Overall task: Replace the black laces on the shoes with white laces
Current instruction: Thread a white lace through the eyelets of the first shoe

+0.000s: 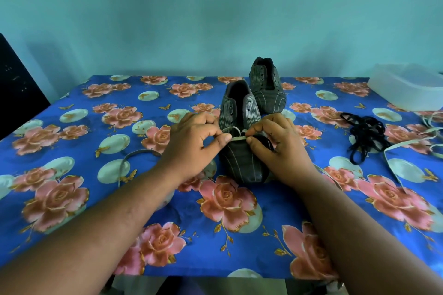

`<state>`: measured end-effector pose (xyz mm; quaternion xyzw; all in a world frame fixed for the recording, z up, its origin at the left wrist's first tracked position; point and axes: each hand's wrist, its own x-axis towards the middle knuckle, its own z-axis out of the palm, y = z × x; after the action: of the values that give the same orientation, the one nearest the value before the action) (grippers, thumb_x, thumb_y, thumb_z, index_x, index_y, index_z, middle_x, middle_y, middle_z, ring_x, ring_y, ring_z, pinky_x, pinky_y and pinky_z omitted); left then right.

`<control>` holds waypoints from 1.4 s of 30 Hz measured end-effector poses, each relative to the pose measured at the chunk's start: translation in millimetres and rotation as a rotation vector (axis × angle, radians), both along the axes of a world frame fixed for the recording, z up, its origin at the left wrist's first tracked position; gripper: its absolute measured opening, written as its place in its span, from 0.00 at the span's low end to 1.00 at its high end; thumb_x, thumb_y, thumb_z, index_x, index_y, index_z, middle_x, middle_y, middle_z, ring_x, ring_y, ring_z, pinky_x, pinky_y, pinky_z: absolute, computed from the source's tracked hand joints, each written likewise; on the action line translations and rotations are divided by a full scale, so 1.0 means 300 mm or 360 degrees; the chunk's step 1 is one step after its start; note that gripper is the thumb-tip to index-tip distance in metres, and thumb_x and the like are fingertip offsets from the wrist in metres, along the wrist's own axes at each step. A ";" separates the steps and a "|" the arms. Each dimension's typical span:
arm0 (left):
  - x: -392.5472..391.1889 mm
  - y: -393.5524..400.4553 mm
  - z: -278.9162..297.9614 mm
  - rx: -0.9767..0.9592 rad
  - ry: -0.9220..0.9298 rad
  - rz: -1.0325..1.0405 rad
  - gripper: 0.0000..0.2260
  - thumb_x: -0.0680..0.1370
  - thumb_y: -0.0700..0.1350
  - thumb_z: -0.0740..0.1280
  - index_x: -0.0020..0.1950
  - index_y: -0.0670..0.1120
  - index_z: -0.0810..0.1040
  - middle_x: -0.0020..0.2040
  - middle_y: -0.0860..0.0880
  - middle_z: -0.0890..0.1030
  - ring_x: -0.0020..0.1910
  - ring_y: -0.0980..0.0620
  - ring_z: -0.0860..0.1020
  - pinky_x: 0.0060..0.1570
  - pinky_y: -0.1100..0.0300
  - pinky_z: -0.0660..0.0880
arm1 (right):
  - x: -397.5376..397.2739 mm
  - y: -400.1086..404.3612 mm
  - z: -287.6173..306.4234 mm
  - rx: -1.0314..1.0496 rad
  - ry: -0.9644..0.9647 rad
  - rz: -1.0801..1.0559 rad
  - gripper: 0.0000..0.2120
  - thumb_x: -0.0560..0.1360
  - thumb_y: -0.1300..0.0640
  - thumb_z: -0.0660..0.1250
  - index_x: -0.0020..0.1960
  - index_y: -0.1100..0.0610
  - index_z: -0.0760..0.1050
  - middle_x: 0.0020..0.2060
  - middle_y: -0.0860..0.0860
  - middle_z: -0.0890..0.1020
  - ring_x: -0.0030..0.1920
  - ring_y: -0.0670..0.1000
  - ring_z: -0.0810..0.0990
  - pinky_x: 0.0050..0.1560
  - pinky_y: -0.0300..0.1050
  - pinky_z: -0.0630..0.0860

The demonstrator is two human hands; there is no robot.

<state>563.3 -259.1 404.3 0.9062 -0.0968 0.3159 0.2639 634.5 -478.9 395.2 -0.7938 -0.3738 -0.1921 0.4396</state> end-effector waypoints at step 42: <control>-0.054 -0.051 -0.041 -0.0107 -0.0125 0.0304 0.26 0.76 0.67 0.65 0.62 0.48 0.74 0.56 0.50 0.76 0.56 0.48 0.76 0.54 0.44 0.76 | -0.002 0.122 0.191 0.0041 0.0436 0.0009 0.06 0.80 0.54 0.70 0.44 0.52 0.81 0.38 0.44 0.79 0.36 0.40 0.75 0.38 0.35 0.73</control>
<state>547.0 -274.2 392.1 0.8889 -0.0098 0.3778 0.2589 633.8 -442.3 452.3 -0.8058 -0.3101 -0.0855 0.4972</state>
